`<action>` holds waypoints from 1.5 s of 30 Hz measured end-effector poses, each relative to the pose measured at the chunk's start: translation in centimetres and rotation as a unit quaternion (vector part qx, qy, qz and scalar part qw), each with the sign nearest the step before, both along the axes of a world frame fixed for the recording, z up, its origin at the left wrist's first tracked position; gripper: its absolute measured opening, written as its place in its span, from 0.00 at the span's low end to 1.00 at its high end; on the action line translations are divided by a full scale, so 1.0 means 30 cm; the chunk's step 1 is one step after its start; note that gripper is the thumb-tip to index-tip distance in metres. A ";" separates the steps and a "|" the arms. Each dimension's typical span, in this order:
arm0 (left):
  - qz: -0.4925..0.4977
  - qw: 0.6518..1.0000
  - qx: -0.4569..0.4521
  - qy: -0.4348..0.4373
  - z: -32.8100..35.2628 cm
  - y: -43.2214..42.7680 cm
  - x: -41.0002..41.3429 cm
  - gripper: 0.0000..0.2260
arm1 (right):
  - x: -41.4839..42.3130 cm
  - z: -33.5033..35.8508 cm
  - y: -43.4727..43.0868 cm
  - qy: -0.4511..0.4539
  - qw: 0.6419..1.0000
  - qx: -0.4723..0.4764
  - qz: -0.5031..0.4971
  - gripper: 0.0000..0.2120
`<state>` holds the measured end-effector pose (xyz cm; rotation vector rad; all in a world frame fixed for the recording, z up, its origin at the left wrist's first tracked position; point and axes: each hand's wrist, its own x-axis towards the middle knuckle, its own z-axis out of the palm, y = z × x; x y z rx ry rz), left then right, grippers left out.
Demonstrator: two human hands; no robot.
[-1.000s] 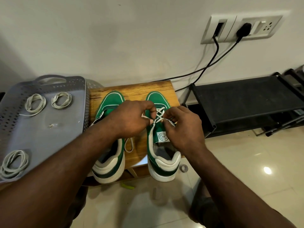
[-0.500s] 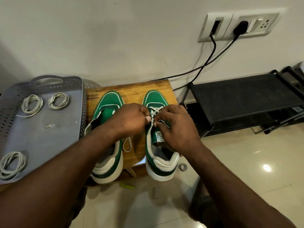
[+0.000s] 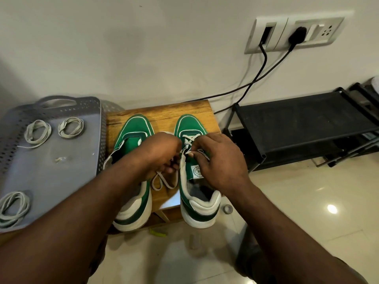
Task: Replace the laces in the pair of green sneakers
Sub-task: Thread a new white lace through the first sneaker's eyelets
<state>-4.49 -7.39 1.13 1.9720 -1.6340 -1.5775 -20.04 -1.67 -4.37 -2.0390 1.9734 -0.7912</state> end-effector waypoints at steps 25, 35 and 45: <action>-0.052 0.994 -0.089 -0.020 0.016 -0.011 0.023 0.10 | 0.016 0.008 -0.001 0.035 0.994 0.024 -0.102 0.10; 0.055 0.996 0.020 0.063 0.018 -0.014 0.032 0.09 | 0.013 0.020 0.005 -0.007 0.991 0.049 -0.128 0.10; -0.057 0.997 -0.059 0.012 0.019 -0.008 0.031 0.03 | 0.011 0.003 0.005 -0.002 0.992 0.007 -0.130 0.09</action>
